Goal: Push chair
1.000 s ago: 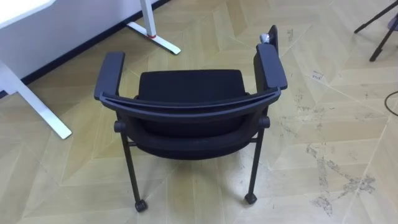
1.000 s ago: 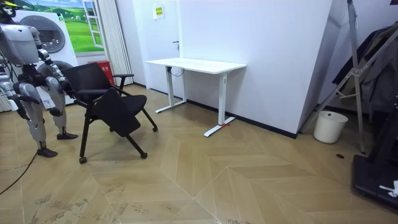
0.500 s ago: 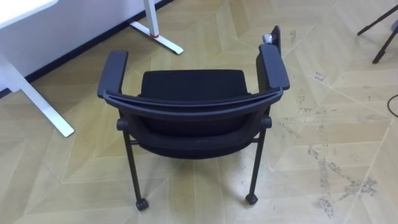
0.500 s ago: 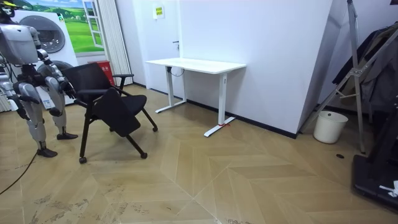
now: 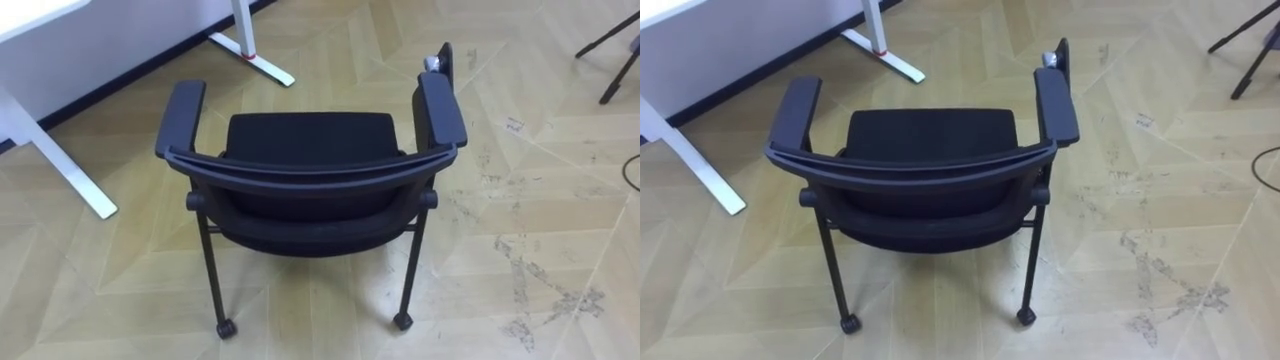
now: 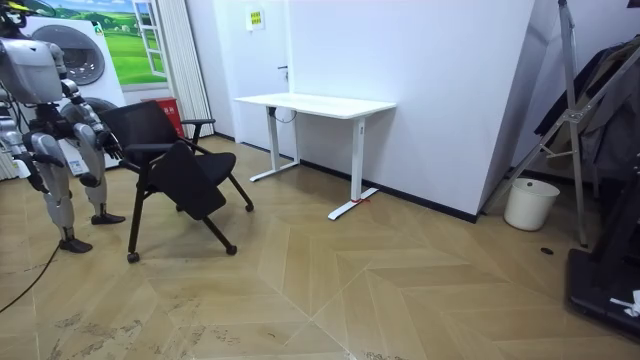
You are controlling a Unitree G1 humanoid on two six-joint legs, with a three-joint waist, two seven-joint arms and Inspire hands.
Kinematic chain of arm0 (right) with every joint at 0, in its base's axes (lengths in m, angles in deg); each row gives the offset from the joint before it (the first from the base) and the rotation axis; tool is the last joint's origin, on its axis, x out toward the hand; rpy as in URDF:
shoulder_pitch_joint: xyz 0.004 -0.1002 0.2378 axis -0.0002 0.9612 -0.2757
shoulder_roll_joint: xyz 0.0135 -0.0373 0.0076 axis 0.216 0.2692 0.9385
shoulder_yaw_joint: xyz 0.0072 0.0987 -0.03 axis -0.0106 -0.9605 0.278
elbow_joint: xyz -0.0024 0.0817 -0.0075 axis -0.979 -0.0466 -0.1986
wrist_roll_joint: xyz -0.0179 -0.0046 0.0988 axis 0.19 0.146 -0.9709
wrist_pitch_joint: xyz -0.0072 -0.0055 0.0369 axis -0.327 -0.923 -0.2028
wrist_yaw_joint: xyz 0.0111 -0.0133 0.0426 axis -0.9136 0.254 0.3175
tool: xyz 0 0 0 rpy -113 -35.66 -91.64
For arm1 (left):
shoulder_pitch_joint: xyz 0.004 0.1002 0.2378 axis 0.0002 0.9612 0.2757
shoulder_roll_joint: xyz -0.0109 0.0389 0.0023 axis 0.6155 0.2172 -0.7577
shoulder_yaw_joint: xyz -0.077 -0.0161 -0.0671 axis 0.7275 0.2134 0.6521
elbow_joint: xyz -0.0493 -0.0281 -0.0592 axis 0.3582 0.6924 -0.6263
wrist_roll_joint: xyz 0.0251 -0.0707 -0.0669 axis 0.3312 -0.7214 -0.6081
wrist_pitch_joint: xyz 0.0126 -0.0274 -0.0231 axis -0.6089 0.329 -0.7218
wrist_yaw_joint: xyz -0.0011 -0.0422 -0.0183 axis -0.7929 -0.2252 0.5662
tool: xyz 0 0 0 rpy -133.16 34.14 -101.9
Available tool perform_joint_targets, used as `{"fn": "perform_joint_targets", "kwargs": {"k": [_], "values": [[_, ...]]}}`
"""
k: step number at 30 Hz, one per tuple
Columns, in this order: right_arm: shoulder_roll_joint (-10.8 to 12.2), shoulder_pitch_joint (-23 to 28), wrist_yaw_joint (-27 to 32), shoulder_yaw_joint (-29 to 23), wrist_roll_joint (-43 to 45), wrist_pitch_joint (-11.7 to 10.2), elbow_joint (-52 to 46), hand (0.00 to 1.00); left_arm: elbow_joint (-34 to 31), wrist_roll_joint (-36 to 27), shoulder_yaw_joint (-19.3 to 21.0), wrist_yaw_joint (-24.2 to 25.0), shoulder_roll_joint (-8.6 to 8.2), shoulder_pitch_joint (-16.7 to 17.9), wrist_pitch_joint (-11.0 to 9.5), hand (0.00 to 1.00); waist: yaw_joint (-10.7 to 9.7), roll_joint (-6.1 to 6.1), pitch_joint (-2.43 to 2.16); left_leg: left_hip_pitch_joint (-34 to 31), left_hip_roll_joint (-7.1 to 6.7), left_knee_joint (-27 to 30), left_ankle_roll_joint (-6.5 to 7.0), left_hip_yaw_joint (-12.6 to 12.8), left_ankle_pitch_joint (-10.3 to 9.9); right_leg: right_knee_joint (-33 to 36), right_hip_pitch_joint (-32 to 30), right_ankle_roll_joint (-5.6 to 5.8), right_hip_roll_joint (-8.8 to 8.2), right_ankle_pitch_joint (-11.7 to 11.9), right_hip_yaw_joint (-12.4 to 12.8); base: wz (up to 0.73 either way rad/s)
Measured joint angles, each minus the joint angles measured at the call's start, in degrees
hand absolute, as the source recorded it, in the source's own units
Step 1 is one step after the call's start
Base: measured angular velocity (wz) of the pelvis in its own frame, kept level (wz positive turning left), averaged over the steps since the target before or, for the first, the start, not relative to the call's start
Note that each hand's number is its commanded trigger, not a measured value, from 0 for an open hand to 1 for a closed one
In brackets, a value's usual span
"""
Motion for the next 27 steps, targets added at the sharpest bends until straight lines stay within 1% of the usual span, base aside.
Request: {"fn": "perform_joint_targets", "kwargs": {"k": [3,5,7,9,11,12,13,15,16,18,20,21,22,23,24,25,26,27], "values": [[0.0,0.0,0.1,0.0,0.0,0.0,0.0,0.0,-0.1,-0.7,1.4,-0.3,-0.08,0.6,-0.1,0.0,0.0,0.03,0.1,0.1,0.0,0.1,0.0,-0.4,0.0,0.0,0.4,0.0,-0.01,0.0,-0.3,0.08],[0.0,0.0,0.0,0.0,-0.3,0.0,0.0,0.0,-0.2,-1.2,2.8,-0.3,-0.06,1.1,-0.1,0.0,0.3,0.0,0.43,0.4,-0.01,0.0,0.01,-0.5,0.0,-0.2,0.8,-0.04,-0.01,-0.2,-0.5,0.07],[0.0,0.0,0.1,0.0,-0.5,0.0,0.0,0.0,-0.4,-2.4,3.9,-0.3,0.01,1.9,-0.2,0.0,0.3,-0.1,0.48,0.4,-0.01,0.1,0.01,-0.4,0.0,-0.2,0.8,-0.05,0.0,-0.5,-0.2,0.0],[-0.1,0.1,0.1,-0.1,-1.3,0.0,0.0,0.0,-0.5,-3.4,5.7,-0.3,0.0,2.9,-0.2,0.0,0.4,0.01,0.38,0.5,-0.01,0.1,0.01,-0.4,0.0,-0.2,0.7,-0.04,0.01,-0.6,-0.1,0.0],[-0.2,0.5,0.1,-1.1,-1.7,0.0,0.0,0.0,-0.7,-3.4,8.9,-0.4,0.18,4.1,-0.3,0.0,0.7,0.4,0.14,0.6,-0.02,0.2,0.01,-0.4,0.0,-0.2,0.7,-0.08,0.01,-0.6,-0.1,0.0],[-0.3,0.6,0.0,-1.1,-1.7,0.0,0.0,0.0,-0.9,-3.4,9.4,-0.4,0.32,4.5,-0.3,0.0,0.7,0.59,0.03,0.6,-0.02,0.2,0.01,-0.4,0.0,-0.2,0.7,-0.08,0.01,-0.6,-0.1,0.0],[-0.5,0.7,-0.1,-1.2,-1.3,0.0,0.0,0.0,-1.4,-3.3,10.9,-0.5,0.49,5.2,-0.3,0.0,0.8,0.6,-0.09,0.7,-0.02,0.2,0.01,-0.6,0.0,-0.1,0.8,-0.09,0.01,-0.6,-0.3,0.08],[-0.9,0.8,-0.1,-2.3,0.1,0.0,0.0,0.0,-1.6,-2.9,12.8,-1.5,0.74,5.8,-0.3,0.0,1.1,0.84,-0.07,0.7,-0.05,0.2,0.01,-0.9,0.0,-0.1,1.3,-0.09,0.0,-0.6,-0.7,0.11],[-1.0,0.8,-0.1,-3.5,1.3,0.0,0.0,0.0,-1.6,-2.0,13.6,-2.7,1.04,6.0,-0.3,0.0,1.4,1.05,0.04,0.6,-0.06,0.2,0.01,-1.0,0.0,-0.1,1.6,-0.1,-0.01,-0.6,-0.9,0.11],[-1.4,0.6,0.0,-5.5,1.9,0.0,0.0,0.0,-2.9,-0.8,15.5,-4.2,1.5,6.8,-0.2,0.0,1.7,1.3,0.02,0.8,-0.06,0.2,0.01,-1.1,0.0,-0.1,1.9,-0.1,-0.01,-0.6,-1.1,0.09],[-2.6,-0.3,0.6,-5.9,1.8,-0.1,0.1,0.0,-5.0,-0.3,15.8,-7.1,2.8,7.1,-0.2,0.0,1.9,1.72,0.17,0.9,-0.07,0.2,0.01,-1.2,0.0,-0.1,2.0,-0.1,-0.05,-0.6,-1.3,0.04],[-3.0,-0.4,0.6,-6.0,1.7,-0.2,0.3,0.0,-5.3,0.6,15.9,-8.0,3.07,7.0,-0.2,0.0,1.9,1.52,0.12,0.9,-0.1,0.2,0.01,-1.3,0.0,-0.1,2.1,-0.1,-0.08,-0.7,-1.2,0.05],[-3.6,-1.1,0.6,-6.0,1.8,-0.4,0.8,0.0,-5.3,3.2,16.3,-9.9,3.58,6.9,-0.3,0.0,1.9,1.56,0.34,0.9,-0.27,0.2,0.01,-1.8,0.0,-0.1,2.2,-0.08,-0.18,-0.8,-1.3,0.13],[-4.1,-1.2,0.7,-6.1,1.9,-0.9,1.4,0.0,-5.4,5.9,17.2,-11.8,3.93,6.7,-0.4,0.0,1.8,2.05,0.41,0.9,-0.44,0.4,0.01,-2.2,0.0,-0.1,2.3,0.01,-0.35,-1.1,-1.4,0.17],[-4.2,-1.7,0.9,-6.2,2.0,-1.0,1.6,0.0,-6.1,7.0,17.3,-12.8,4.15,6.3,-0.4,0.0,1.7,1.97,0.46,0.8,-0.57,0.6,0.01,-2.5,0.0,-0.1,2.3,0.04,-0.41,-1.2,-1.4,0.24],[-4.1,-1.5,1.3,-6.8,2.0,-1.2,1.7,0.0,-8.9,8.7,17.4,-14.9,4.45,6.6,-0.4,0.0,1.5,2.15,0.28,0.8,-0.76,0.9,0.02,-2.8,0.0,0.0,2.4,0.08,-0.55,-1.6,-1.4,0.21],[-4.1,-1.4,2.0,-7.2,2.3,-1.3,1.7,0.0,-12.6,10.0,17.4,-17.2,4.52,7.0,-0.4,0.0,1.8,2.03,0.21,0.7,-0.81,1.0,0.02,-2.7,0.0,0.0,2.4,0.09,-0.57,-1.6,-1.3,0.17],[-4.1,-1.5,2.2,-7.2,2.6,-1.3,1.7,0.0,-14.3,10.9,17.4,-18.3,4.53,7.0,-0.5,0.0,1.8,1.98,0.18,0.7,-0.81,1.0,0.02,-2.8,0.0,0.1,2.4,0.08,-0.58,-1.6,-1.4,0.07]]}}
